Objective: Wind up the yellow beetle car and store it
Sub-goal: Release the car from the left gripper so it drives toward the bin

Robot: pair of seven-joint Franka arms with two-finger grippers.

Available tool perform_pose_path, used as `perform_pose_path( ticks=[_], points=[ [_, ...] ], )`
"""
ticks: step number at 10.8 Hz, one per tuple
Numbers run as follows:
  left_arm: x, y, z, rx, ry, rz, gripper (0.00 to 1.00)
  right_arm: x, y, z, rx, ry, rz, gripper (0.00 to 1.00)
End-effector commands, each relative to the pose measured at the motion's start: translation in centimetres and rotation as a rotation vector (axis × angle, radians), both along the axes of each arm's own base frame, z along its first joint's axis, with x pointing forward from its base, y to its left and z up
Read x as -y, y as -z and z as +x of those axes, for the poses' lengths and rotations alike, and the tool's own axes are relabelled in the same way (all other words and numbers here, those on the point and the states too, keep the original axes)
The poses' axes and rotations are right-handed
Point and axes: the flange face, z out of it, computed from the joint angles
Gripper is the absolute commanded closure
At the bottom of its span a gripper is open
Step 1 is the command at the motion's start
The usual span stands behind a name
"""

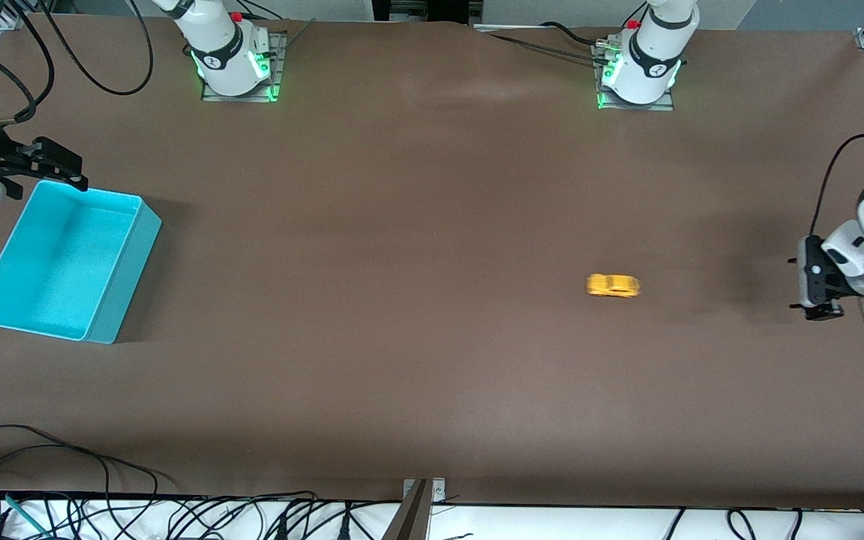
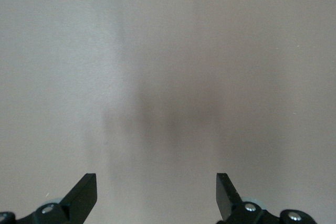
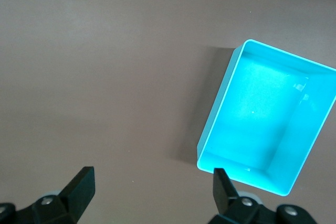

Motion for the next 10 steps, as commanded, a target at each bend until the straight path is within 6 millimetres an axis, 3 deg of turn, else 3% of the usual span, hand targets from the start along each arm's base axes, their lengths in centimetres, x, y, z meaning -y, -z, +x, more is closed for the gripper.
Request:
perform_pose_path(
  ticks=[1, 5, 10],
  points=[
    [0.5, -3.9, 1.0, -0.003, -0.096, -0.017, 0.0, 0.1, -0.4, -0.1, 0.007, -0.014, 0.003, 0.0],
    [1.0, -9.5, -0.1, 0.013, -0.227, 0.02, 0.0, 0.1, -0.4, -0.1, 0.007, -0.014, 0.003, 0.0],
    [2.1, -10.9, -0.2, 0.0, -0.257, 0.027, 0.0, 0.1, -0.3, -0.1, 0.005, -0.015, 0.003, 0.0]
  ],
)
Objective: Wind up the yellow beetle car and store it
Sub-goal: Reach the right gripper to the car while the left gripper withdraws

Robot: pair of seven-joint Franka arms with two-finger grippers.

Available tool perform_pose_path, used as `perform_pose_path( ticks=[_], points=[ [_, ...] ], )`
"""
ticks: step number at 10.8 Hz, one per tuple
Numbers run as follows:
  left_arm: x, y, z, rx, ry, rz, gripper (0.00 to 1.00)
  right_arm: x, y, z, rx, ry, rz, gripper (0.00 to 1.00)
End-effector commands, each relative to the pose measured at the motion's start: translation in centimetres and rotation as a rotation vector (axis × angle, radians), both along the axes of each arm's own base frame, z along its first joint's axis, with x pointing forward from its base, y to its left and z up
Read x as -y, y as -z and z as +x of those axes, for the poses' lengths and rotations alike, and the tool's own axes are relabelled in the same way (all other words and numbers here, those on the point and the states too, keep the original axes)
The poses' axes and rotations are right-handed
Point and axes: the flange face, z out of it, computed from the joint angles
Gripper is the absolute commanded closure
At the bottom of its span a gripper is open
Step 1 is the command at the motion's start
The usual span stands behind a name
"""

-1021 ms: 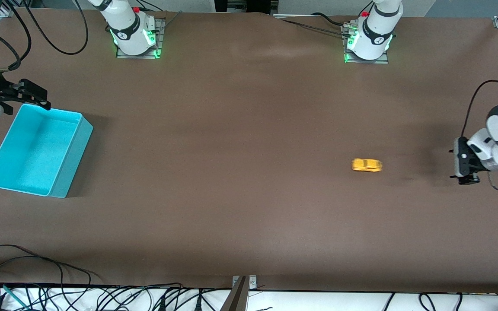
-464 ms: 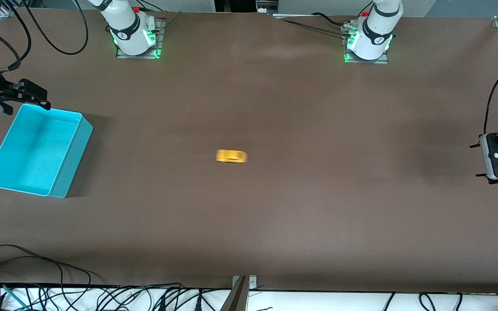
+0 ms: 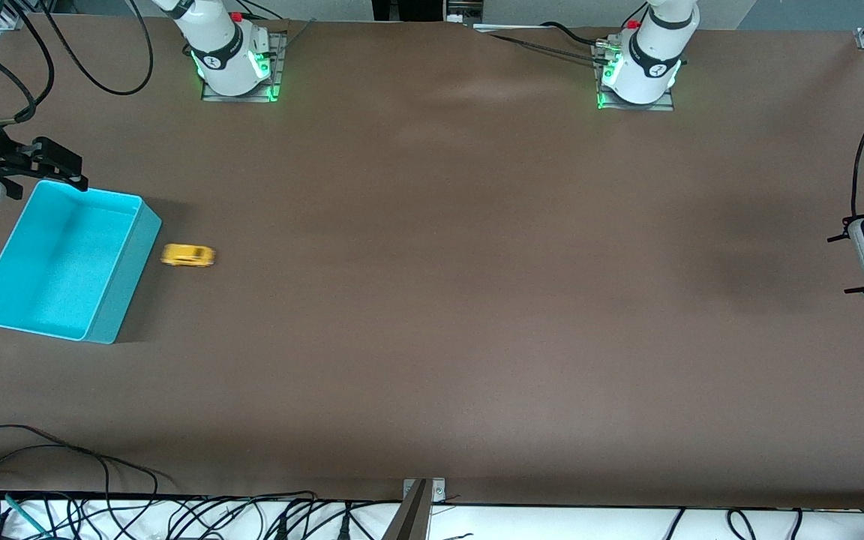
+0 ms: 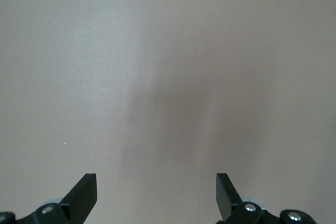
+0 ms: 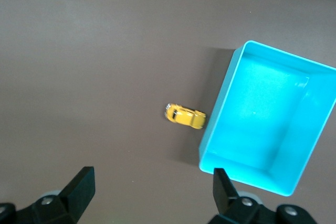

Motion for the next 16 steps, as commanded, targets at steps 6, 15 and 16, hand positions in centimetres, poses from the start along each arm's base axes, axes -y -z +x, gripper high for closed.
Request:
perform_pose_path(
  ticks=[6, 15, 16],
  points=[
    [7.3, -4.9, -0.9, -0.059, -0.171, 0.013, 0.0, -1.0, 0.7, 0.8, 0.007, -0.026, 0.025, 0.0],
    [24.0, -16.5, -5.6, -0.011, -0.551, 0.139, 0.0, -1.7, 12.6, 1.6, -0.004, -0.158, 0.036, 0.0],
    [25.2, -17.1, -6.7, 0.001, -0.604, 0.154, 0.0, -1.6, 14.0, 1.8, -0.006, -0.202, 0.039, 0.0]
  ],
)
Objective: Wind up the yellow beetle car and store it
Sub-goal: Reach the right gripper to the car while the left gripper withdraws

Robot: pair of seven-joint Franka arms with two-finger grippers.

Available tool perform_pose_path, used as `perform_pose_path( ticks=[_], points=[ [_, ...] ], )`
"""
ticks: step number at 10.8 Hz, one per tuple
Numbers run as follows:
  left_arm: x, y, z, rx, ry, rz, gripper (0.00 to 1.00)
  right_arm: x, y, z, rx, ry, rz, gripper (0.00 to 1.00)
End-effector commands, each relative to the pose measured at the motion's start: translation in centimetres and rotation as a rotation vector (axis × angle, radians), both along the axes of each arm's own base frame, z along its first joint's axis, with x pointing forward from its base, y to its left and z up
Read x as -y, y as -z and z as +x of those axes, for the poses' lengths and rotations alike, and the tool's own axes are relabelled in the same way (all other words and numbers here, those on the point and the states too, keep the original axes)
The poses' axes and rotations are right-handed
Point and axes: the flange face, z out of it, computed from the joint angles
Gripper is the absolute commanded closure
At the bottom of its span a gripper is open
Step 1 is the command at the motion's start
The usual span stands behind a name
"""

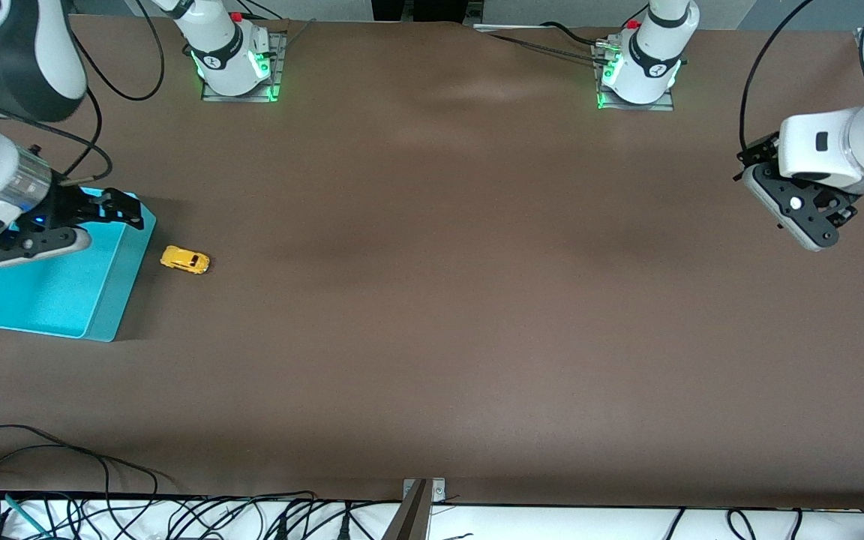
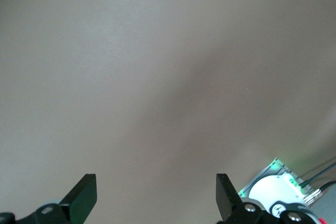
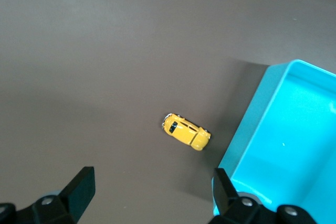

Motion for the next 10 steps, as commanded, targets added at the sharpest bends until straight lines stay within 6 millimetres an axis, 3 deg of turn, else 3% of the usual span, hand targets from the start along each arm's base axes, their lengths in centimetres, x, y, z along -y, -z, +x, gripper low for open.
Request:
perform_pose_path(
  ticks=[1, 2, 3, 5, 6, 7, 9, 10],
  points=[
    [1.7, -0.8, -2.4, 0.041, -0.159, 0.018, 0.0, 0.7, 2.9, -0.7, -0.015, -0.097, 0.022, 0.0],
    [2.4, -1.6, -1.9, 0.113, -0.222, 0.012, 0.0, 1.2, 4.6, -0.7, -0.027, -0.137, 0.025, 0.0],
    [2.4, -3.6, -1.7, 0.219, -0.278, -0.001, 0.0, 2.0, 6.3, -0.6, -0.01, -0.207, 0.027, 0.0],
    [1.9, -2.4, -0.6, 0.383, -0.379, -0.043, 0.0, 3.5, 10.3, -0.8, 0.026, -0.401, 0.03, 0.0],
    [0.8, -2.7, -0.7, 0.4, -0.406, -0.058, 0.0, 3.8, 11.9, -1.0, 0.026, -0.441, 0.031, 0.0],
    [0.7, -3.4, -2.0, 0.363, -0.437, -0.082, 0.0, 3.7, 12.9, -1.0, 0.029, -0.495, 0.034, 0.0],
    [-0.4, -3.0, -3.9, 0.241, -0.709, -0.069, 0.0, 2.4, 14.8, -1.0, 0.034, -0.634, 0.044, 0.0],
    [-0.2, -3.1, -4.7, 0.202, -0.74, -0.05, 0.0, 2.2, 16.6, -1.8, 0.049, -0.7, 0.042, 0.0]
  ],
)
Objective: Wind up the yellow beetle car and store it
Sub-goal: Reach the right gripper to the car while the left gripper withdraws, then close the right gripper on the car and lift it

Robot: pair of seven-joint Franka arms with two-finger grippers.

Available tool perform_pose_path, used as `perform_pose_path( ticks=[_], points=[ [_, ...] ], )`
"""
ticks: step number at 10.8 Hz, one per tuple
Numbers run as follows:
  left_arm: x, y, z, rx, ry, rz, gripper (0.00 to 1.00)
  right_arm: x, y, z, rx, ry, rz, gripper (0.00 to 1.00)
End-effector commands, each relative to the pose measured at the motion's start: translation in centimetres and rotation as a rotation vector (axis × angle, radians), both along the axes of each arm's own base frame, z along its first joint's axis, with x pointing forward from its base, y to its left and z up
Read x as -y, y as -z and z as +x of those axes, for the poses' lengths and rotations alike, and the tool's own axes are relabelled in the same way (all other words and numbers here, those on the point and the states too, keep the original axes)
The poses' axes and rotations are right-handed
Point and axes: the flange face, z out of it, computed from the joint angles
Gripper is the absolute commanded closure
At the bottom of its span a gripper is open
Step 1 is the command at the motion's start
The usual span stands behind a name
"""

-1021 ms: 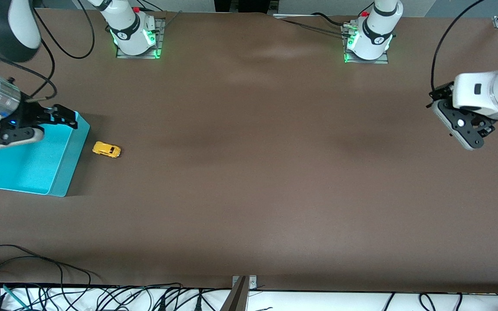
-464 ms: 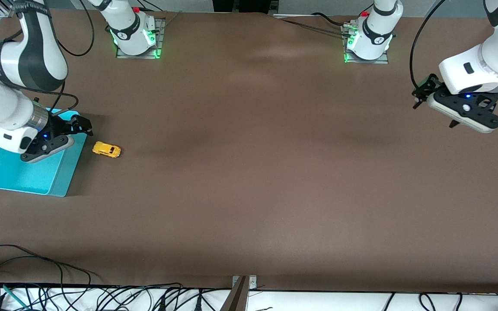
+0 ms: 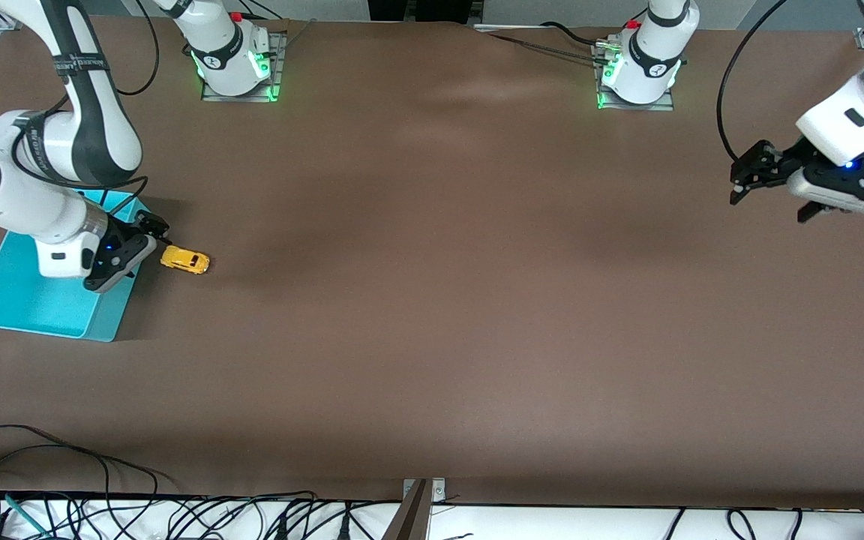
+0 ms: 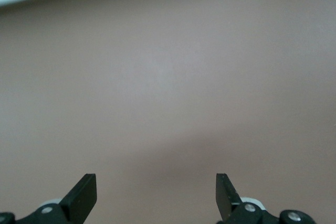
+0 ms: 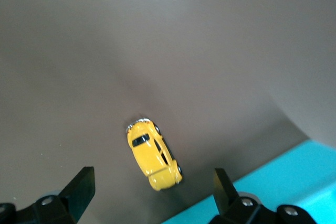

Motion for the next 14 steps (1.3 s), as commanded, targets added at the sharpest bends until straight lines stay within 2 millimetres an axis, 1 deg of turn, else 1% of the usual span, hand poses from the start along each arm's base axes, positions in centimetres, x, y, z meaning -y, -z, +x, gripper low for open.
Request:
perform_pose_path(
  ticks=[1, 2, 4, 5, 6, 8, 9, 10, 11, 13, 14],
  points=[
    [0.3, -0.9, -2.0, -0.042, -0.097, -0.026, 0.0, 0.0, 3.4, -2.0, 0.053, -0.146, 0.014, 0.0],
    [0.3, -1.1, -2.0, -0.045, -0.101, -0.023, 0.0, 0.1, 4.3, -2.5, 0.074, -0.2, 0.011, 0.0],
    [0.2, -1.2, -1.9, -0.095, -0.103, -0.016, 0.0, 0.9, 5.7, -2.9, 0.078, -0.245, 0.01, 0.0],
    [0.1, -1.1, -1.9, -0.097, -0.102, -0.018, 0.0, 1.3, 6.7, -3.2, 0.077, -0.258, 0.01, 0.0],
    [0.1, -1.3, -1.8, -0.096, -0.102, -0.018, 0.0, 1.9, 7.4, -3.3, 0.086, -0.282, 0.009, 0.0],
    [-0.3, -1.4, -1.9, -0.106, -0.109, -0.018, 0.0, 2.4, 8.8, -3.4, 0.077, -0.309, 0.013, 0.0],
    [-0.3, -1.4, -1.9, -0.105, -0.108, -0.018, 0.0, 2.3, 9.3, -3.5, 0.07, -0.312, 0.015, 0.0],
    [-0.3, -1.5, -2.0, -0.103, -0.106, -0.016, 0.0, 1.9, 9.3, -3.5, 0.072, -0.321, 0.017, 0.0],
    [-0.2, -1.4, -2.0, -0.108, -0.106, -0.016, 0.0, 1.1, 9.4, -3.4, 0.076, -0.332, 0.022, 0.0],
    [-0.6, -1.5, -1.9, -0.106, -0.112, -0.012, 0.0, 1.0, 11.1, -3.3, 0.092, -0.338, 0.019, 0.0],
    [-0.5, -2.3, -1.8, -0.089, -0.114, -0.014, 0.0, 0.9, 11.6, -3.5, 0.103, -0.352, 0.017, 0.0]
  ],
)
